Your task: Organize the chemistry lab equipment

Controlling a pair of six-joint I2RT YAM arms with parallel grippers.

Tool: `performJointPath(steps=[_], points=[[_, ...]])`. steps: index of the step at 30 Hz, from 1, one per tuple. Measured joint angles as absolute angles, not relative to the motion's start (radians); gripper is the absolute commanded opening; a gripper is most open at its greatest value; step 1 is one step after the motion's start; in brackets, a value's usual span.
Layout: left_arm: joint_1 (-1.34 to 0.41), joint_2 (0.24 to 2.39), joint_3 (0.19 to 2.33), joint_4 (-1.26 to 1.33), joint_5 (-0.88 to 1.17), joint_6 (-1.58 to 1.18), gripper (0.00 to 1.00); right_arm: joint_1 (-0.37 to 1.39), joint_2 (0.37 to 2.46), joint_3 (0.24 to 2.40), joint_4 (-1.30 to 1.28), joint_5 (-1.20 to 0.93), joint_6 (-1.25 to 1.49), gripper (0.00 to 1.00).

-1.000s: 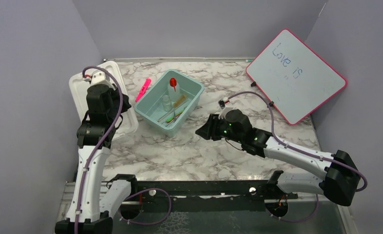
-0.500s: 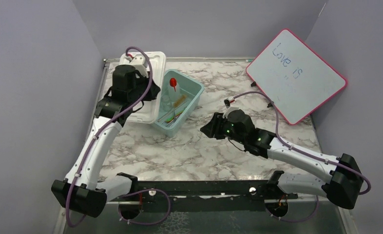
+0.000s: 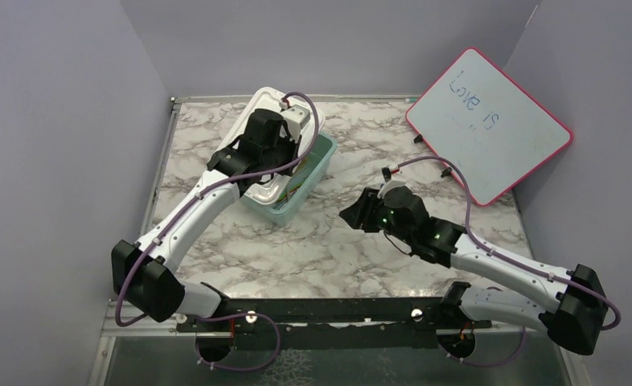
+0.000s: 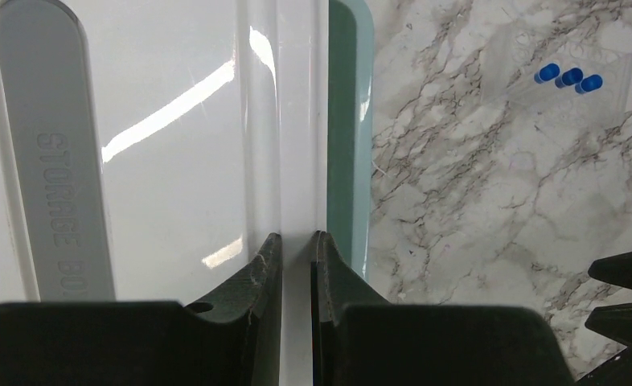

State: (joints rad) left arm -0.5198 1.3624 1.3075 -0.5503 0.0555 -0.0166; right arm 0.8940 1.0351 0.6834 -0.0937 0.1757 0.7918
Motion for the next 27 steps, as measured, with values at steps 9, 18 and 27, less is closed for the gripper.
performJointPath(steps=[9, 18, 27], points=[[-0.574, 1.456, 1.318, -0.554, 0.06, 0.023, 0.01, 0.894, 1.027, 0.653, -0.109, 0.192, 0.812, 0.46], [-0.577, 1.551, 1.374, -0.64, 0.055, -0.035, 0.01, 0.894, 1.013, 0.641, -0.111, 0.2, 0.819, 0.46], [-0.578, 1.565, 1.396, -0.668, 0.084, -0.049, 0.02, 0.894, 1.013, 0.634, -0.113, 0.202, 0.83, 0.46]])
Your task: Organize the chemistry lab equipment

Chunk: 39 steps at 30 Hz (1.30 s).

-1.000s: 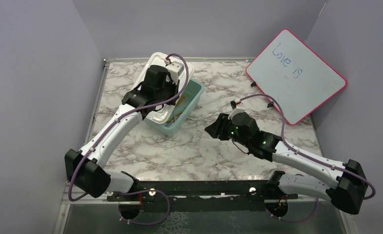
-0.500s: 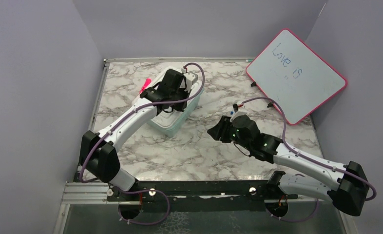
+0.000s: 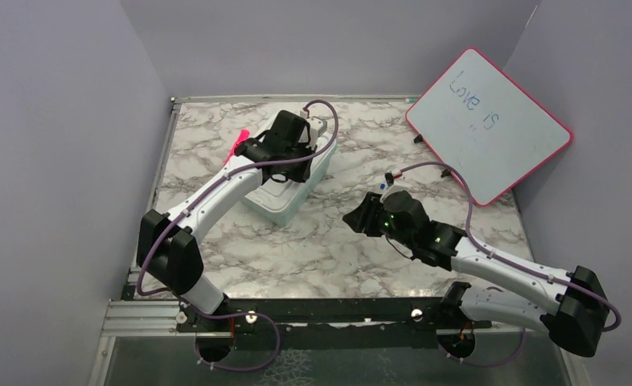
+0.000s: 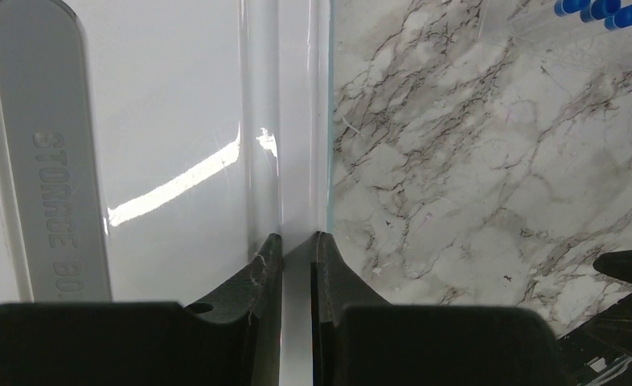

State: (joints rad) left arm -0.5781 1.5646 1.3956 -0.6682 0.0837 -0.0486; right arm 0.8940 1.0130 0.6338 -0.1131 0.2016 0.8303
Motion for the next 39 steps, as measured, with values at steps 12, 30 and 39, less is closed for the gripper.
performJointPath(steps=[12, 30, 39], points=[[-0.587, 1.593, 1.4, -0.673, 0.105, -0.044, 0.26, 0.894, 1.013, 0.629, -0.114, 0.207, 0.838, 0.46], [-0.572, 1.586, 1.475, -0.644, 0.013, -0.134, 0.59, 0.894, 1.006, 0.629, -0.116, 0.22, 0.838, 0.46], [-0.49, 1.584, 1.383, -0.569, 0.046, -0.236, 0.59, 0.894, 0.981, 0.629, -0.13, 0.222, 0.839, 0.46]])
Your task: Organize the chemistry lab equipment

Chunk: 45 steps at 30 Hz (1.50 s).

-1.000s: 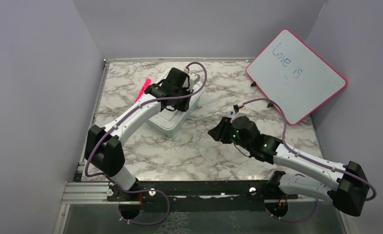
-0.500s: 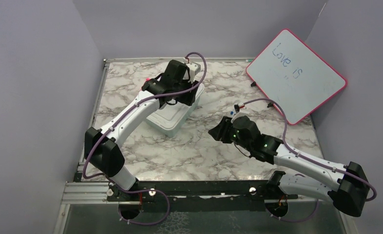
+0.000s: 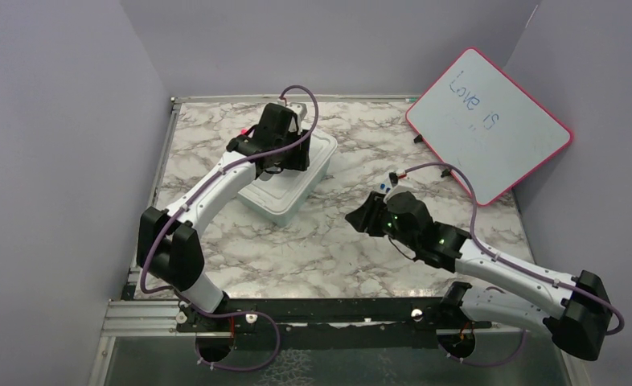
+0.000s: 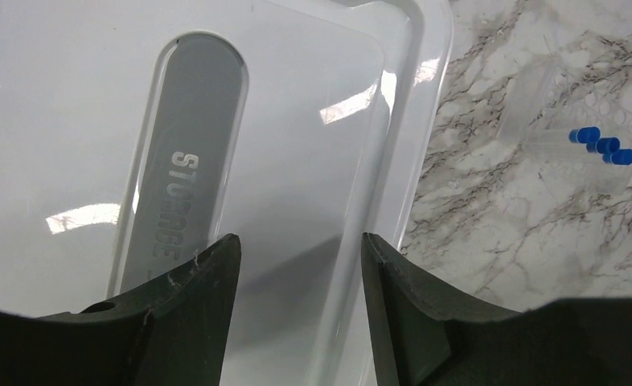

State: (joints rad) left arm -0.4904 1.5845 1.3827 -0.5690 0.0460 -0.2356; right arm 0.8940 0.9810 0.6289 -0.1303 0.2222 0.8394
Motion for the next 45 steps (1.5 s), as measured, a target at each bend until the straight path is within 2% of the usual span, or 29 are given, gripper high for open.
performJointPath(steps=[4, 6, 8, 12, 13, 17, 22, 26, 31, 37, 45], points=[[-0.49, 1.584, 1.382, -0.553, 0.061, -0.249, 0.6, 0.894, 0.972, 0.629, -0.142, 0.227, 0.841, 0.46], [-0.49, 1.578, 1.382, -0.554, 0.062, -0.255, 0.64, 0.894, 0.966, 0.629, -0.159, 0.231, 0.841, 0.46], [-0.49, 1.565, 1.38, -0.567, 0.061, -0.259, 0.7, 0.894, 0.955, 0.629, -0.183, 0.242, 0.841, 0.46], [-0.49, 1.457, 1.34, -0.58, 0.051, -0.262, 0.97, 0.894, 0.907, 0.641, -0.269, 0.281, 0.836, 0.51], [-0.49, 1.412, 1.325, -0.585, 0.046, -0.263, 0.99, 0.894, 0.891, 0.651, -0.302, 0.295, 0.833, 0.52], [-0.49, 1.172, 1.246, -0.581, -0.021, -0.266, 0.99, 0.894, 0.814, 0.707, -0.451, 0.37, 0.817, 0.56], [-0.49, 0.864, 1.137, -0.595, -0.133, -0.275, 0.99, 0.894, 0.692, 0.814, -0.649, 0.494, 0.792, 0.69], [-0.49, 0.698, 1.107, -0.67, -0.199, -0.293, 0.99, 0.894, 0.62, 0.931, -0.784, 0.579, 0.761, 0.76], [-0.49, 0.542, 1.105, -0.767, -0.258, -0.309, 0.99, 0.894, 0.593, 1.084, -0.946, 0.671, 0.762, 0.99], [-0.49, 0.506, 1.126, -0.863, -0.332, -0.311, 0.99, 0.894, 0.593, 1.193, -1.123, 0.749, 0.798, 1.0], [-0.49, 0.497, 1.172, -0.918, -0.373, -0.286, 0.99, 0.894, 0.578, 1.248, -1.232, 0.791, 0.842, 1.0]])
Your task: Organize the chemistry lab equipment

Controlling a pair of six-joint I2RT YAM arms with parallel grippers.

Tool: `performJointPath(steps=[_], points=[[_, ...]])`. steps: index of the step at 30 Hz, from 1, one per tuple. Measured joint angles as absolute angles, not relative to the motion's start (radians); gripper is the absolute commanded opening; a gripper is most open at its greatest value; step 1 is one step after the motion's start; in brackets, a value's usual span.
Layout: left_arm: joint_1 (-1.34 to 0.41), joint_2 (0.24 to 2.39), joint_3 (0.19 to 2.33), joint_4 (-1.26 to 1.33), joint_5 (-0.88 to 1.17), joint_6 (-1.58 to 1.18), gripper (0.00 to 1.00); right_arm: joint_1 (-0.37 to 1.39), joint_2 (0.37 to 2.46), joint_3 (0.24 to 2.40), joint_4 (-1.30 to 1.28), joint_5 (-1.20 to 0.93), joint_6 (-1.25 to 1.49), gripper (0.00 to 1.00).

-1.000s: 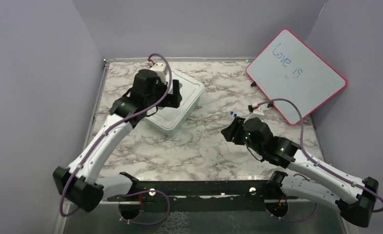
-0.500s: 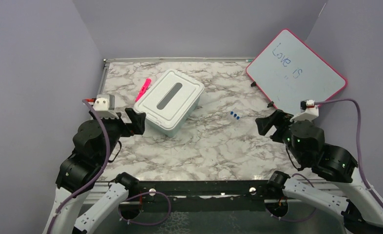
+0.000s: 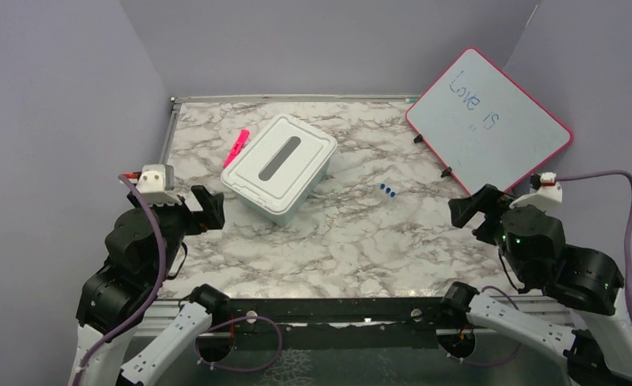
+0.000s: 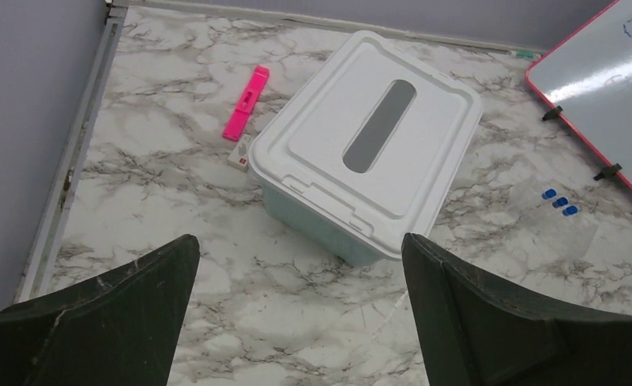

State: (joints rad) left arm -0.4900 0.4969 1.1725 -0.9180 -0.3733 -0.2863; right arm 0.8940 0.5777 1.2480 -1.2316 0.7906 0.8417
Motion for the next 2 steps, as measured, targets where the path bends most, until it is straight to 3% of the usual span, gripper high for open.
performJointPath(steps=[2], points=[[-0.49, 0.497, 1.182, -0.922, -0.373, -0.279, 0.99, 0.894, 0.568, 1.248, -1.239, 0.792, 0.849, 1.0]])
